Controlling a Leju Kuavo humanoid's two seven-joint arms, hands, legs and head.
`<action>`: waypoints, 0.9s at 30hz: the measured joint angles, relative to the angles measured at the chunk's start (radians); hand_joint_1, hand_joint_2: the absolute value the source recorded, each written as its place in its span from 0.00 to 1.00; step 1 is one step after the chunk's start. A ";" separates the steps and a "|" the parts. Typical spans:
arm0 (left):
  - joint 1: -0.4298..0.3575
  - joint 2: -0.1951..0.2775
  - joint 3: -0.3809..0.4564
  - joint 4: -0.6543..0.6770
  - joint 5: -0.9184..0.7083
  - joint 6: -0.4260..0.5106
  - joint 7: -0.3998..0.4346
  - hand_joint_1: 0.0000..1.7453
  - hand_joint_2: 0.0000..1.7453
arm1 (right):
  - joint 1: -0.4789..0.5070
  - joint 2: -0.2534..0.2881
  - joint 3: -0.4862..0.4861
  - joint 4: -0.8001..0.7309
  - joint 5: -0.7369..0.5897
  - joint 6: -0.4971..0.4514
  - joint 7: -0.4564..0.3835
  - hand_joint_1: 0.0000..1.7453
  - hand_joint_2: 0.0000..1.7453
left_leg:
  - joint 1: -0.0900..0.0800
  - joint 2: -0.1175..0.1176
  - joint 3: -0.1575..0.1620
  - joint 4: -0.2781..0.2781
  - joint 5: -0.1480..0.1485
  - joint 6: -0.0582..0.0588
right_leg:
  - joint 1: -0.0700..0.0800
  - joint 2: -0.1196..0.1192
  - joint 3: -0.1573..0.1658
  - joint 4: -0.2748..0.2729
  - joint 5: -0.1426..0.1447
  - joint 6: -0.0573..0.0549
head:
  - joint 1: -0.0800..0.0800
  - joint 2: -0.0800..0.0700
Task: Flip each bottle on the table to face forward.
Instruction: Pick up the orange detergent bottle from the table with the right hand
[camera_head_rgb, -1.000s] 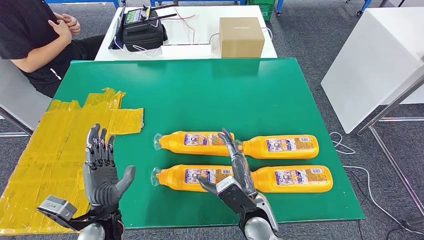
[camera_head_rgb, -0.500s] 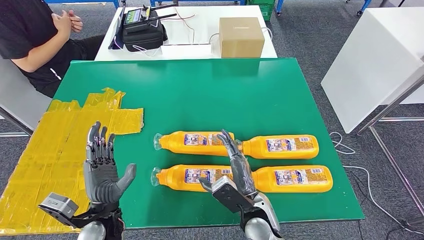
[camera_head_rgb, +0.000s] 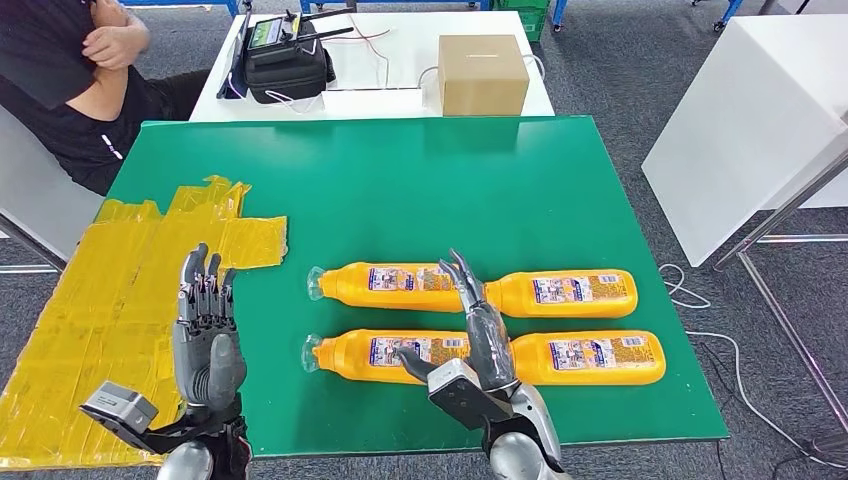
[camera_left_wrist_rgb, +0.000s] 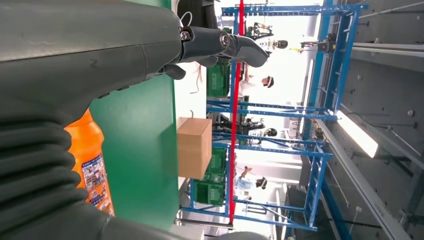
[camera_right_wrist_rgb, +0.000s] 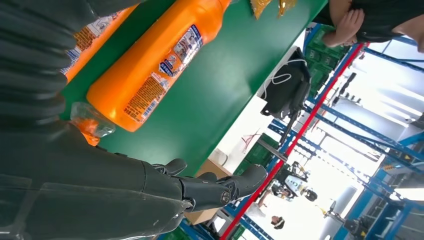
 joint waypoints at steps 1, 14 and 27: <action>0.000 0.000 0.000 0.000 0.000 0.000 0.000 0.00 0.00 | 0.000 0.000 0.000 -0.001 -0.001 0.000 -0.001 0.00 0.00 | 0.000 0.000 0.000 0.000 0.000 0.000 | 0.000 0.000 0.000 0.000 0.000 0.000 | 0.000 0.000; 0.005 0.000 0.000 0.003 -0.004 0.000 -0.014 0.00 0.00 | 0.016 0.000 0.000 -0.008 -0.015 -0.005 -0.023 0.00 0.25 | 0.000 0.000 0.000 0.000 0.000 0.000 | 0.000 0.000 0.000 0.000 0.000 0.000 | 0.000 0.000; 0.026 0.000 0.003 0.004 -0.014 -0.008 -0.028 0.00 0.00 | 0.039 -0.008 0.024 -0.019 0.029 0.057 0.026 0.00 1.00 | 0.000 0.000 0.000 0.000 0.000 0.000 | 0.000 0.000 0.000 0.000 0.000 0.000 | 0.000 0.000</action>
